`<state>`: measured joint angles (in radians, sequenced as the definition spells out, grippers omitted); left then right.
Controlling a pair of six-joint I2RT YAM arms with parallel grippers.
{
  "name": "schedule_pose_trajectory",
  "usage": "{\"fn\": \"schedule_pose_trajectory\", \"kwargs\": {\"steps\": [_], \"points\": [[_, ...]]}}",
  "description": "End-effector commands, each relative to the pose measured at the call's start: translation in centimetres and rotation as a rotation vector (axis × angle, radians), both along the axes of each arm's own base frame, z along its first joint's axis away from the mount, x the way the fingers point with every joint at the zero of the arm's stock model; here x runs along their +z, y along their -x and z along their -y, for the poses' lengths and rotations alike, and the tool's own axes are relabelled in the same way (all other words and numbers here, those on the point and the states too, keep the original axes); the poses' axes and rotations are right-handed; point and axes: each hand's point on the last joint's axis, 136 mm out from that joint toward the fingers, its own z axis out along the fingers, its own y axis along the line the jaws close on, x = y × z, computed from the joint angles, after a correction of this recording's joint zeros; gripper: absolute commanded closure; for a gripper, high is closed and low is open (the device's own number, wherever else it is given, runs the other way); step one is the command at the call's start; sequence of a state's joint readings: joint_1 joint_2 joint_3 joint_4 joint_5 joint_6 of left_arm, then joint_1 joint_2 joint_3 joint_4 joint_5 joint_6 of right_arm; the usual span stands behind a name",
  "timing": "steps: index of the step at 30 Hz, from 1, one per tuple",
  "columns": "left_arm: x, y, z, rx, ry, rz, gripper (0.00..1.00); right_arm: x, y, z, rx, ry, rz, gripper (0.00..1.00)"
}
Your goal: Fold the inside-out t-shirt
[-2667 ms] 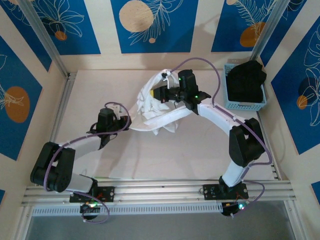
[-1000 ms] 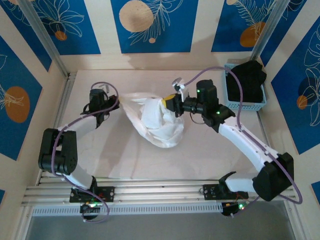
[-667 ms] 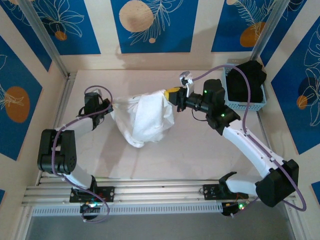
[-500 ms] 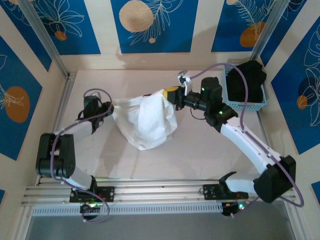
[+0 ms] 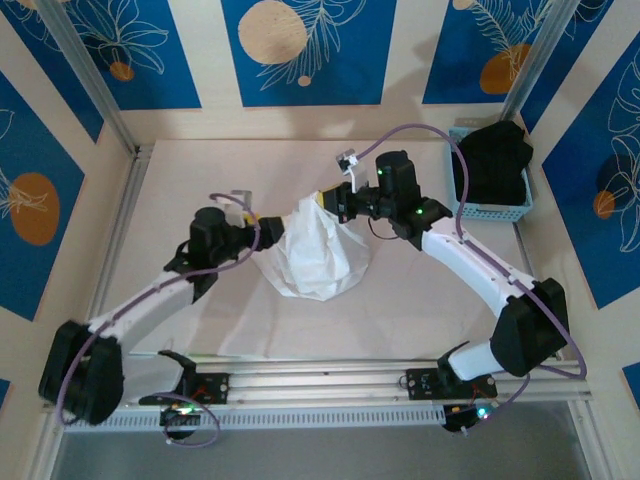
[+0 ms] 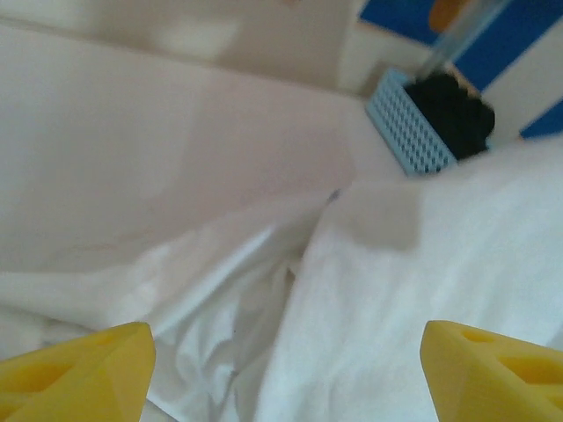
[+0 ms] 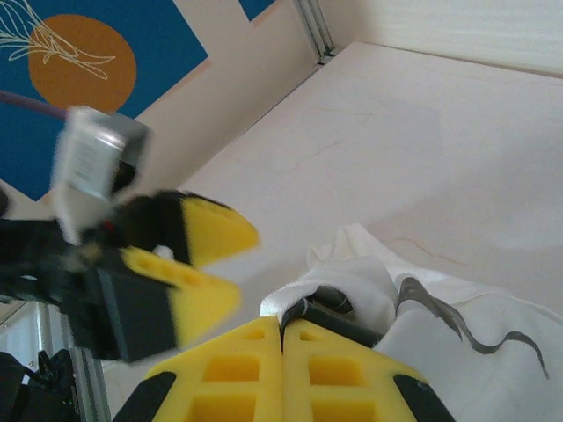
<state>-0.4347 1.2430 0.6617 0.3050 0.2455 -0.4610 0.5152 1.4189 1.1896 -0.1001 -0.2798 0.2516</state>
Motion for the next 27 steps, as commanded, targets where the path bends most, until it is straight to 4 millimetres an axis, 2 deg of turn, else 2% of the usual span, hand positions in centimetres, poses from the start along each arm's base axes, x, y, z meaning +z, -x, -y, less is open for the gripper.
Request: {"fn": "schedule_pose_trajectory", "kwargs": {"steps": [1, 3, 4, 6, 7, 8, 10, 13, 15, 17, 20, 21, 24, 27], "points": [[0.1, 0.3, 4.1, -0.188, 0.040, 0.002, 0.24, 3.0, 0.5, -0.4, 0.024, -0.037, 0.051, 1.00], [0.2, 0.1, 5.7, -0.243, 0.085, -0.002, 0.31, 3.4, 0.7, -0.3, 0.030, -0.046, 0.052, 1.00], [0.2, -0.2, 6.5, -0.267, 0.119, -0.011, 0.44, 3.7, 0.9, -0.3, 0.033, -0.049, 0.052, 1.00], [-0.3, -1.0, 6.6, -0.253, 0.139, -0.036, 0.70, 4.1, 1.0, 0.1, 0.028, -0.043, 0.058, 1.00], [-0.8, -1.5, 6.1, -0.221, 0.134, -0.057, 0.86, 4.2, 1.1, 0.5, 0.019, -0.031, 0.061, 1.00], [-1.3, -2.3, 5.1, -0.165, 0.121, -0.072, 0.94, 4.6, 1.0, 1.2, -0.007, -0.010, 0.077, 1.00], [-3.2, -3.6, 1.6, -0.010, 0.075, -0.139, 1.00, 5.4, 1.0, 3.2, -0.073, 0.045, 0.122, 1.00], [-5.0, -4.7, -3.3, 0.155, 0.058, -0.193, 1.00, 6.7, 1.5, 4.8, -0.102, 0.059, 0.172, 1.00], [-6.0, -4.9, -5.9, 0.235, 0.037, -0.216, 1.00, 7.5, 2.5, 4.7, -0.062, 0.032, 0.204, 1.00], [-7.0, -5.0, -7.2, 0.272, -0.018, -0.236, 1.00, 8.0, 3.4, 3.9, 0.002, -0.020, 0.215, 1.00], [-8.1, -4.8, -8.1, 0.297, -0.092, -0.266, 0.99, 7.4, 3.8, 2.5, 0.066, -0.070, 0.182, 1.00], [-8.2, -4.7, -8.3, 0.299, -0.104, -0.269, 0.96, 7.0, 3.6, 2.0, 0.073, -0.071, 0.168, 1.00], [-8.1, -4.1, -8.7, 0.313, -0.118, -0.261, 0.79, 5.5, 2.8, 1.3, 0.067, -0.055, 0.126, 1.00], [-6.9, -3.2, -9.4, 0.347, -0.126, -0.223, 0.57, 4.4, 2.2, 1.1, 0.058, -0.037, 0.106, 1.00]]}}
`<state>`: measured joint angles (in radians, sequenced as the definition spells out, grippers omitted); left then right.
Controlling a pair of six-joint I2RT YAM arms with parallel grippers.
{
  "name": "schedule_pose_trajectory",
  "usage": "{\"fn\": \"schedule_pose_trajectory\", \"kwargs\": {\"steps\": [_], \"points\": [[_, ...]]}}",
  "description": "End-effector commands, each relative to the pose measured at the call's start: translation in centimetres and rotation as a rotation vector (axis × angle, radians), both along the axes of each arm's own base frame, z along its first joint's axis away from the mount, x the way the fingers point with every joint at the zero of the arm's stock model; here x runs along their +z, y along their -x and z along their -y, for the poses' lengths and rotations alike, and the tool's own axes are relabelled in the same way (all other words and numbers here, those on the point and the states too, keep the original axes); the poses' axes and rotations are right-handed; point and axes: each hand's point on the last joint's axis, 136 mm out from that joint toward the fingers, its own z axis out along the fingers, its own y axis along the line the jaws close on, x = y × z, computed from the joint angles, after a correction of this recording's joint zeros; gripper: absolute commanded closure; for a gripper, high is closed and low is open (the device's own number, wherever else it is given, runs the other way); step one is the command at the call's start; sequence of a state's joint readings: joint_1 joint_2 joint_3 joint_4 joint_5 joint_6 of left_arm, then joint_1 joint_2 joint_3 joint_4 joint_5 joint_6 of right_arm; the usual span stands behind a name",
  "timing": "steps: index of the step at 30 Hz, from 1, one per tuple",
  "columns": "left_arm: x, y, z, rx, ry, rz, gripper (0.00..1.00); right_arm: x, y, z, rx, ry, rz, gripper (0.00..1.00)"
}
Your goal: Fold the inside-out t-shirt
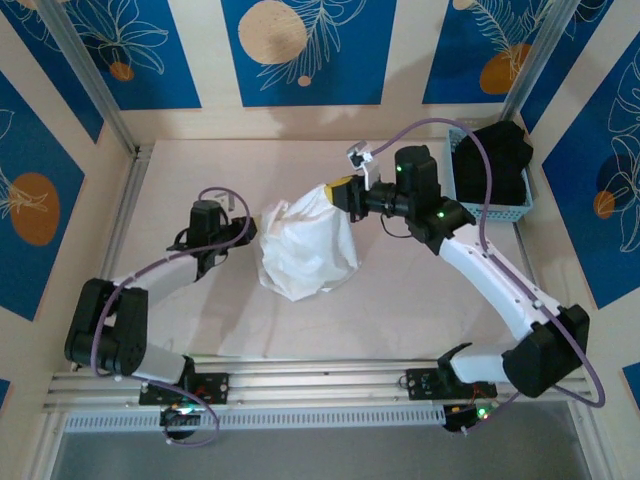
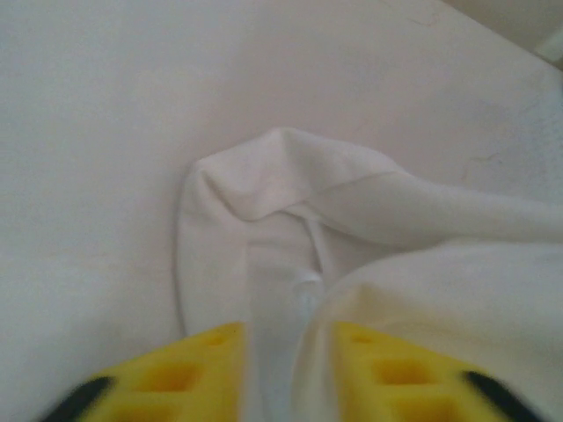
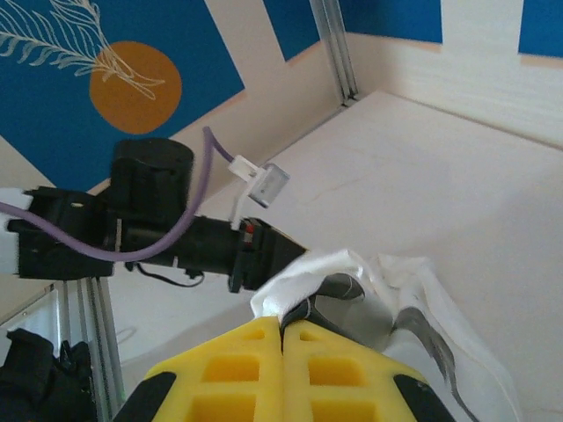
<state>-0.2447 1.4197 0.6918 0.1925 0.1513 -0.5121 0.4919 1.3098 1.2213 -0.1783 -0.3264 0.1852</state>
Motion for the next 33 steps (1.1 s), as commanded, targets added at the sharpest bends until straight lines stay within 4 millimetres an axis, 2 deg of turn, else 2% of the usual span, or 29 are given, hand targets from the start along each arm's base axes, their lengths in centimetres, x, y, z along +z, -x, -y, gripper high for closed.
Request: {"fn": "schedule_pose_trajectory", "kwargs": {"steps": [1, 4, 7, 10, 15, 19, 21, 23, 25, 27, 30, 33], "points": [[1.8, 1.4, -1.6, 0.064, -0.050, 0.053, 0.50, -0.4, -0.1, -0.5, 0.019, -0.011, 0.004, 1.00], [4.3, 2.3, -1.3, 0.044, -0.051, 0.138, 0.39, -1.6, 0.2, -0.5, 0.038, 0.008, 0.001, 1.00], [6.5, 2.8, 1.2, -0.070, -0.054, 0.188, 0.32, -3.0, 0.6, -0.5, 0.051, 0.016, -0.025, 1.00], [6.7, 2.9, 4.7, -0.210, -0.050, 0.161, 0.31, -3.8, 0.7, -0.4, 0.045, 0.018, -0.046, 1.00], [4.6, 2.5, 9.4, -0.363, -0.067, 0.078, 0.32, -3.5, 0.8, -0.2, 0.034, 0.015, -0.038, 1.00], [2.7, 1.3, 11.4, -0.409, -0.073, 0.027, 0.41, -3.2, 0.7, -0.1, 0.028, 0.014, -0.031, 1.00], [2.2, 0.1, 11.8, -0.400, -0.079, 0.009, 0.56, -3.1, 0.6, 0.0, 0.023, 0.017, -0.030, 1.00], [2.5, -1.2, 11.5, -0.372, -0.098, 0.013, 0.72, -2.6, 0.5, 0.5, -0.006, 0.030, -0.013, 1.00], [5.0, -2.8, 10.4, -0.329, -0.082, 0.064, 0.90, -1.3, 0.0, 1.9, -0.076, 0.057, 0.033, 1.00], [8.8, -4.3, 8.6, -0.270, -0.025, 0.144, 1.00, 0.9, -0.1, 3.8, -0.142, 0.037, 0.094, 1.00], [15.6, -5.6, 4.4, -0.158, 0.111, 0.293, 1.00, 5.0, 1.5, 5.8, -0.160, -0.063, 0.221, 1.00], [21.3, -5.1, 0.7, -0.082, 0.281, 0.458, 1.00, 5.9, 3.4, 6.0, -0.125, -0.103, 0.307, 1.00]]}}
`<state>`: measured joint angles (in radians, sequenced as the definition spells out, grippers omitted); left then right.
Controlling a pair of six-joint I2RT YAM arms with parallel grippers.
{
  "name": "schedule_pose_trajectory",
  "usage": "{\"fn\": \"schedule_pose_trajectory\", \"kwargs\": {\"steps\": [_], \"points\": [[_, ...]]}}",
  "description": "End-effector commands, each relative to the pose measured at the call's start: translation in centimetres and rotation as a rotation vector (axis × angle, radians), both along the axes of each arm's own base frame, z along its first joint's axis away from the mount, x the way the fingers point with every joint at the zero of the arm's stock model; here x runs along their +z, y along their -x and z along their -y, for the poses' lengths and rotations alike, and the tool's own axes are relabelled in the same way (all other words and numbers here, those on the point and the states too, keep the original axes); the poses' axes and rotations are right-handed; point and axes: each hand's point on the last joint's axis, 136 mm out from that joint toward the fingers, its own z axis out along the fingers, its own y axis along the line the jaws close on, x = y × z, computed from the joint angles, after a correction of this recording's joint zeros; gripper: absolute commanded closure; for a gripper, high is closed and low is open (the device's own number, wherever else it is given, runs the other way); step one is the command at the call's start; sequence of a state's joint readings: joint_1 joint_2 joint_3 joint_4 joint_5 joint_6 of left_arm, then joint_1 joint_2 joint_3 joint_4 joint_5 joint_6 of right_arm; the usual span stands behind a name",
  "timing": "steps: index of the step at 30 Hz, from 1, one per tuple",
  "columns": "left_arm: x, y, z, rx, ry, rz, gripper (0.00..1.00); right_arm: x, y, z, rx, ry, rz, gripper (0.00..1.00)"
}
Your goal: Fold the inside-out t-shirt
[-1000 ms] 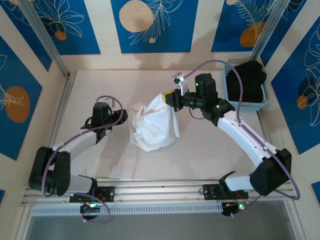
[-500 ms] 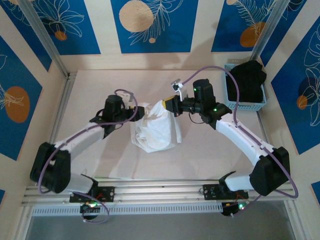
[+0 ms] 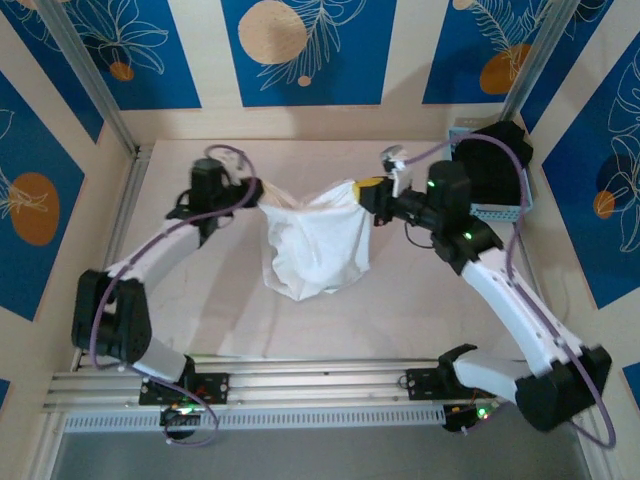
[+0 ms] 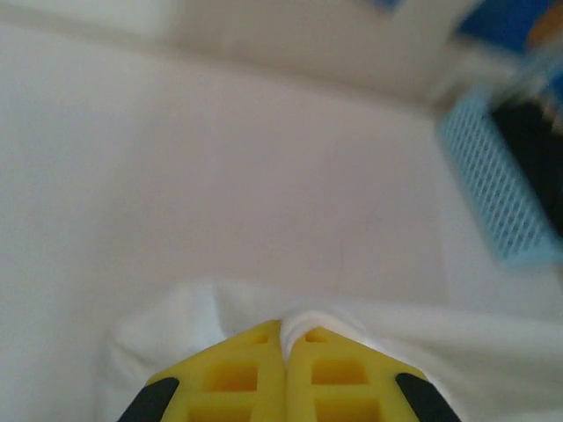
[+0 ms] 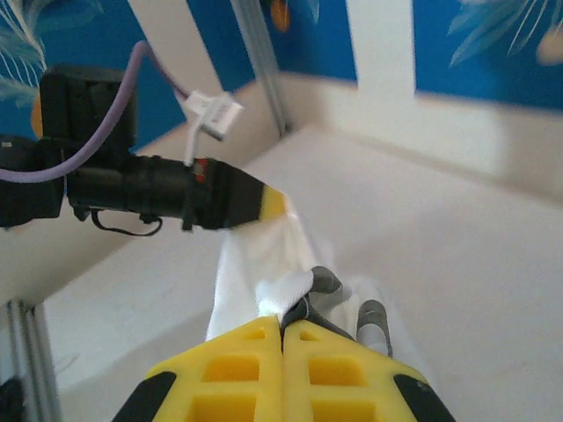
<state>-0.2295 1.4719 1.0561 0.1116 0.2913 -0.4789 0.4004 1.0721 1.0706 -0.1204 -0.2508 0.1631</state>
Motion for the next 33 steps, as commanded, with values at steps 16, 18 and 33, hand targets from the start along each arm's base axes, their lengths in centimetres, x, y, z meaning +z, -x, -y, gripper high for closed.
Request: {"fn": "schedule_pose_trajectory", "kwargs": {"steps": [16, 18, 33], "points": [[-4.6, 6.5, -5.4, 0.096, 0.216, 0.025, 1.00, -14.1, 5.5, -5.4, 0.213, 0.138, -0.181, 1.00], [-7.3, 7.7, -7.2, 0.191, 0.121, -0.047, 1.00, -15.2, 5.9, -5.6, 0.217, 0.150, -0.208, 1.00], [-9.8, 14.1, -10.2, 0.314, -0.247, -0.104, 0.45, -19.4, 6.4, -4.8, 0.160, 0.219, -0.341, 1.00]]}}
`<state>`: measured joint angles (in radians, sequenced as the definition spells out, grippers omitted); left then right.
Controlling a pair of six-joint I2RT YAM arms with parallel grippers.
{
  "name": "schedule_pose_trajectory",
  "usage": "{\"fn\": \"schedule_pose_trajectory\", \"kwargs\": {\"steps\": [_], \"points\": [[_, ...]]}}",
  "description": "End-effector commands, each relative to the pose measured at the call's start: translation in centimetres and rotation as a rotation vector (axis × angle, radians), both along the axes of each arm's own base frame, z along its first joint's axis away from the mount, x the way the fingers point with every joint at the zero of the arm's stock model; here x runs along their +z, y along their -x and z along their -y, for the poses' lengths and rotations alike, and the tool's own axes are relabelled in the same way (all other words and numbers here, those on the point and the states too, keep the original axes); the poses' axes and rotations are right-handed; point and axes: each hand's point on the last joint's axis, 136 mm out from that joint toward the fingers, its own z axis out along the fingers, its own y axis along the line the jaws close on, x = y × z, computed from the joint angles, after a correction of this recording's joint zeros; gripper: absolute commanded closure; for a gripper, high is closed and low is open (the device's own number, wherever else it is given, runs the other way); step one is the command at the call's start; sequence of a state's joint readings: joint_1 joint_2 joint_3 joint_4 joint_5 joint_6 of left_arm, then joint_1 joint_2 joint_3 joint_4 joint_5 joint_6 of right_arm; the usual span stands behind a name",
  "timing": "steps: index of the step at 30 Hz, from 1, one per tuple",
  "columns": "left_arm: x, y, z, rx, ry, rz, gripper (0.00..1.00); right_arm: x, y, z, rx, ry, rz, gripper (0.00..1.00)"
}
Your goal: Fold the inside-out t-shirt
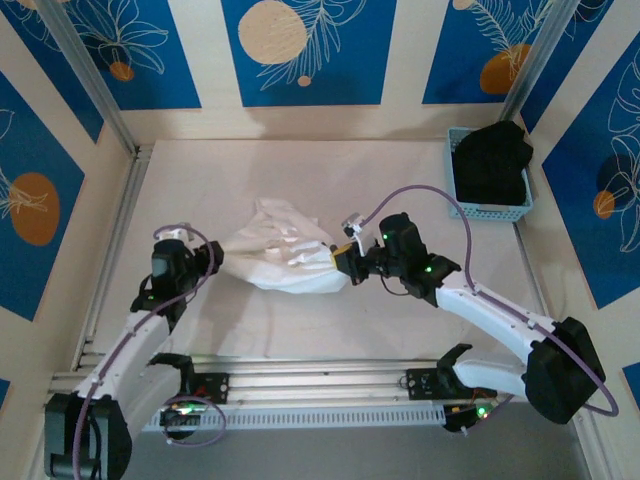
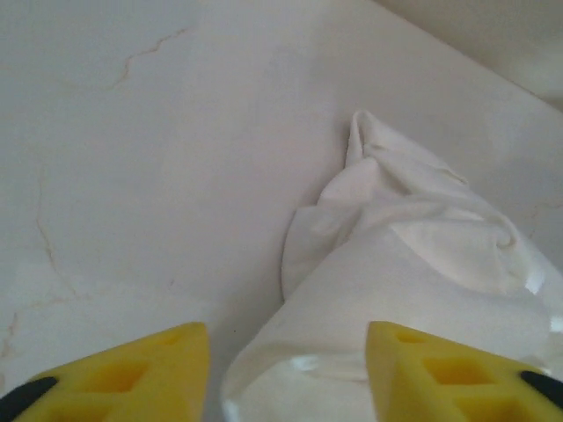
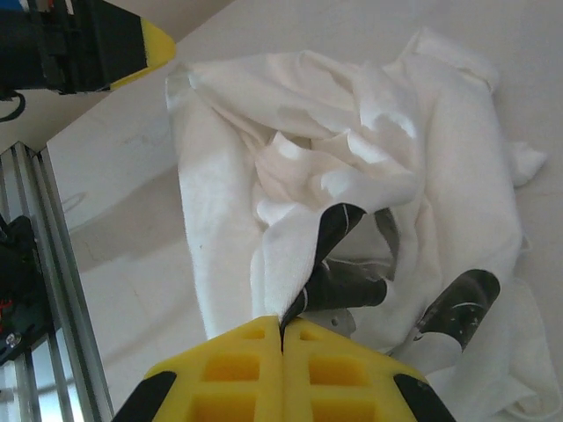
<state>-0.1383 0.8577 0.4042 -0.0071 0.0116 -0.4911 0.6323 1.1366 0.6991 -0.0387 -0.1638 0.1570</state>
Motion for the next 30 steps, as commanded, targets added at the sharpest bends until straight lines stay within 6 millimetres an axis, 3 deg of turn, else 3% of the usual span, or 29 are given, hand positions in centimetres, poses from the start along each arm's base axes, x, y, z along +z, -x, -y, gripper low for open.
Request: {"fn": "schedule_pose_trajectory", "kwargs": {"steps": [1, 4, 6, 10, 15, 20, 23, 25, 30], "points": [[2.0, 0.3, 1.5, -0.070, -0.144, 0.032, 0.43, -1.7, 1.0, 0.1, 0.002, 0.016, -0.058, 1.00], [3.5, -0.6, 5.3, -0.201, -0.261, 0.093, 0.37, -1.6, 0.9, 0.1, -0.004, 0.010, -0.055, 1.00], [3.4, -1.5, 8.0, -0.292, -0.309, 0.080, 0.34, -1.4, 0.8, -0.1, 0.000, 0.004, -0.049, 1.00], [0.5, -3.6, 12.6, -0.473, -0.399, -0.046, 0.32, -1.1, 0.6, 0.0, -0.007, 0.016, -0.041, 1.00], [-3.8, -6.1, 14.9, -0.550, -0.463, -0.209, 0.35, -0.8, 0.5, 0.5, -0.025, 0.023, -0.025, 1.00], [-4.7, -8.8, 15.9, -0.534, -0.482, -0.249, 0.57, -0.5, 0.4, 0.7, -0.033, 0.019, -0.014, 1.00], [-2.8, -9.8, 16.2, -0.516, -0.425, -0.204, 0.75, -0.3, -0.1, 1.4, -0.065, 0.040, 0.004, 1.00], [-0.3, -10.0, 16.3, -0.508, -0.354, -0.141, 0.88, 0.5, -0.8, 2.4, -0.116, 0.051, 0.033, 1.00], [10.4, -8.5, 16.1, -0.491, -0.013, 0.163, 0.99, 5.7, -3.6, 6.7, -0.292, -0.033, 0.137, 1.00]]}}
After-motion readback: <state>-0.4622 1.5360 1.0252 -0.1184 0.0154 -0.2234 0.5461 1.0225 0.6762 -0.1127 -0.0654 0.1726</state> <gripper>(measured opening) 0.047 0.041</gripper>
